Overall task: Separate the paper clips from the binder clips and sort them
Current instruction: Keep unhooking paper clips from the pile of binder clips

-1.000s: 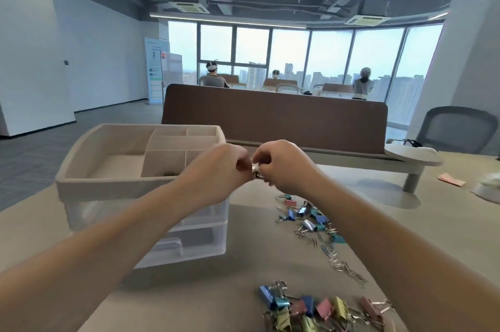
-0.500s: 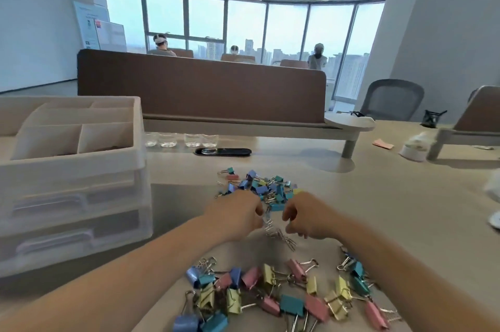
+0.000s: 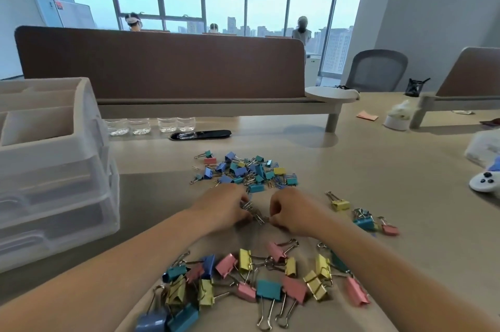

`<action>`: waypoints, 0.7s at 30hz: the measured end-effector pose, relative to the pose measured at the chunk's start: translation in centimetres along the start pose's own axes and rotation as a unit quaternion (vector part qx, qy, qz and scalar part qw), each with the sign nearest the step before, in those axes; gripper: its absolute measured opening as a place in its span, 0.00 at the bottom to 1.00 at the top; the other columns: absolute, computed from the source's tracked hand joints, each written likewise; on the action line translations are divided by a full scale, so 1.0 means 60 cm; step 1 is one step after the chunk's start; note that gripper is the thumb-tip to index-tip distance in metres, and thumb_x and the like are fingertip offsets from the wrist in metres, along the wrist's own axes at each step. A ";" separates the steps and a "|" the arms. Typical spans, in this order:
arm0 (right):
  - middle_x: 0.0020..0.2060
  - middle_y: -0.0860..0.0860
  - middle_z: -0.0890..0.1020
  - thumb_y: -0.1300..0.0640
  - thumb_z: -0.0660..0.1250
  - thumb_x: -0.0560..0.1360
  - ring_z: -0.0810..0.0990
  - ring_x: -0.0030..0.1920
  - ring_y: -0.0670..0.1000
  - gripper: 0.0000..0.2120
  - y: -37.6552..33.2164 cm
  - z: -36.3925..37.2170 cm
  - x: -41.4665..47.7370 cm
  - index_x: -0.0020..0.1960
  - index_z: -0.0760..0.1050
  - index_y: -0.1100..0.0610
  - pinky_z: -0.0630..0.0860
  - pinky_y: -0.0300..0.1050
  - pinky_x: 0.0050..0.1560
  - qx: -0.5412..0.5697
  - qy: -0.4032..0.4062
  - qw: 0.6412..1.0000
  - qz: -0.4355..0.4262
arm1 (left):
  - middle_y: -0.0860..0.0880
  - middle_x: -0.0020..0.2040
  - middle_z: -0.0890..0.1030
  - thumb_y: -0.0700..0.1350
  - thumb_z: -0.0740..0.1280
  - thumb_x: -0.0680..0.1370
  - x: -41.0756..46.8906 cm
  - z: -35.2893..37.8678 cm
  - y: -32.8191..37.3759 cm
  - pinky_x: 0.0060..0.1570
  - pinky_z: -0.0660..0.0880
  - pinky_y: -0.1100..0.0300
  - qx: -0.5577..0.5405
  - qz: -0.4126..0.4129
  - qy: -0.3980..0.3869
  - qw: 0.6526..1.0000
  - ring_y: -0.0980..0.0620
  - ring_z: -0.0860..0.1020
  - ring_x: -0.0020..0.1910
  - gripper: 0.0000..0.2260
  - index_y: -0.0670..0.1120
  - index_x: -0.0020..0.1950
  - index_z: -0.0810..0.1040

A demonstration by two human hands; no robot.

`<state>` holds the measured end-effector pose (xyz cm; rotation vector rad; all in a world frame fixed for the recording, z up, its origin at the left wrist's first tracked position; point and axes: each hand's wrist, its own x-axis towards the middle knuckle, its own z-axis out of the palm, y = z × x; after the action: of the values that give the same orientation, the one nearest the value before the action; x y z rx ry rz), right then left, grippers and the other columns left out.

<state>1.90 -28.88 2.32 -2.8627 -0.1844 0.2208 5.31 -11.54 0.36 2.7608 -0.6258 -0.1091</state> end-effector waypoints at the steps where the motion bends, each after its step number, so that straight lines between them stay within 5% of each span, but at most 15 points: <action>1: 0.44 0.46 0.80 0.54 0.69 0.77 0.77 0.40 0.43 0.01 -0.001 0.001 0.002 0.49 0.79 0.49 0.70 0.35 0.34 -0.003 0.003 1.000 -0.004 | 0.54 0.57 0.80 0.51 0.70 0.76 0.001 0.003 -0.002 0.54 0.77 0.56 -0.001 0.003 0.008 1.000 0.56 0.78 0.51 0.15 0.51 0.62 0.78; 11: 0.47 0.47 0.80 0.55 0.65 0.79 0.77 0.44 0.46 0.04 0.003 0.015 0.017 0.50 0.79 0.50 0.71 0.38 0.39 0.017 0.034 0.999 -0.025 | 0.53 0.53 0.81 0.48 0.69 0.77 -0.009 0.015 -0.009 0.47 0.74 0.61 -0.032 0.007 0.053 0.998 0.57 0.77 0.48 0.10 0.51 0.58 0.80; 18: 0.33 0.48 0.72 0.43 0.73 0.72 0.68 0.33 0.47 0.16 -0.007 0.009 0.009 0.38 0.71 0.52 0.65 0.40 0.32 0.000 -0.019 0.999 -0.030 | 0.52 0.53 0.81 0.44 0.65 0.79 -0.013 0.014 -0.006 0.51 0.76 0.56 -0.030 0.006 0.052 0.998 0.55 0.77 0.49 0.08 0.51 0.55 0.81; 21: 0.40 0.47 0.76 0.41 0.74 0.70 0.73 0.38 0.47 0.16 -0.010 0.012 0.011 0.48 0.76 0.52 0.72 0.41 0.38 -0.004 -0.014 0.999 -0.033 | 0.52 0.52 0.81 0.45 0.65 0.79 -0.016 0.014 -0.005 0.49 0.75 0.59 -0.036 0.004 0.042 0.998 0.56 0.77 0.48 0.07 0.50 0.56 0.80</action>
<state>2.36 -28.05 1.69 -2.8568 -0.2857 0.2470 4.46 -11.11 -0.51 2.6776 -0.5985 -0.0126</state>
